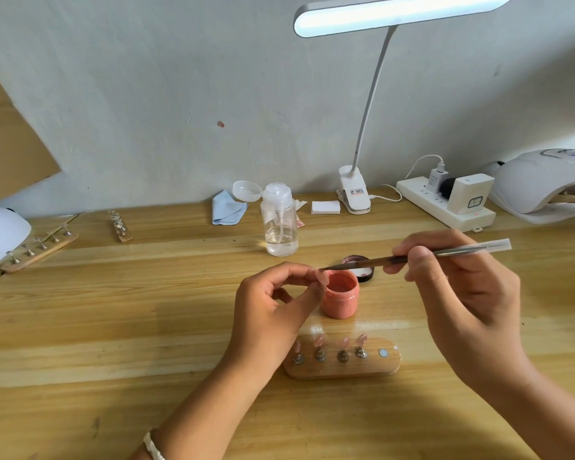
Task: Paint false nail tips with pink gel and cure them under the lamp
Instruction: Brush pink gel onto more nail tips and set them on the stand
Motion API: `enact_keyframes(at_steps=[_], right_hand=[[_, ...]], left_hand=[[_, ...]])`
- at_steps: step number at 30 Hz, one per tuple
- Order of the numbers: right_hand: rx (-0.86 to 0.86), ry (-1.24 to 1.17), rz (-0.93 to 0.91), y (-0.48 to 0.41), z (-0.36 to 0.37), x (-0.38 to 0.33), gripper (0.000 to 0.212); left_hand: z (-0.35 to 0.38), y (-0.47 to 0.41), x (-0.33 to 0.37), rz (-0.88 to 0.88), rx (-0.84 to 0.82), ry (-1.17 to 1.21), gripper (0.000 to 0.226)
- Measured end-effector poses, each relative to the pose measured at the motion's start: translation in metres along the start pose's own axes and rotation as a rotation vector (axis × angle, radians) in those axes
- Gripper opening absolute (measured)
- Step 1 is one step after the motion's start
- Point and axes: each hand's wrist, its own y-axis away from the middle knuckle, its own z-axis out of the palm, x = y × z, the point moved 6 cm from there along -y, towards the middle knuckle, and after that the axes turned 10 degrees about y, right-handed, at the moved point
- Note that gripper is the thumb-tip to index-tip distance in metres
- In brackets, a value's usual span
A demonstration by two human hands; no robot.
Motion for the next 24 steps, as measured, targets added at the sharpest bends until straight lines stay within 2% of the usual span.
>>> enact_keyframes(at_steps=[8,17,24], right_hand=[[0.047,0.002,-0.012,-0.001,-0.007,-0.002,0.018],[0.011,0.019,-0.003,-0.001,-0.002,0.000,0.017],[0.100,0.014,-0.007,-0.004,-0.012,0.005,0.018]], left_hand=[[-0.001,0.000,-0.001,-0.012,0.022,0.005,0.022],[0.000,0.000,0.001,0.015,0.016,-0.006,0.020],[0.000,0.001,0.000,0.001,0.028,0.006,0.020]])
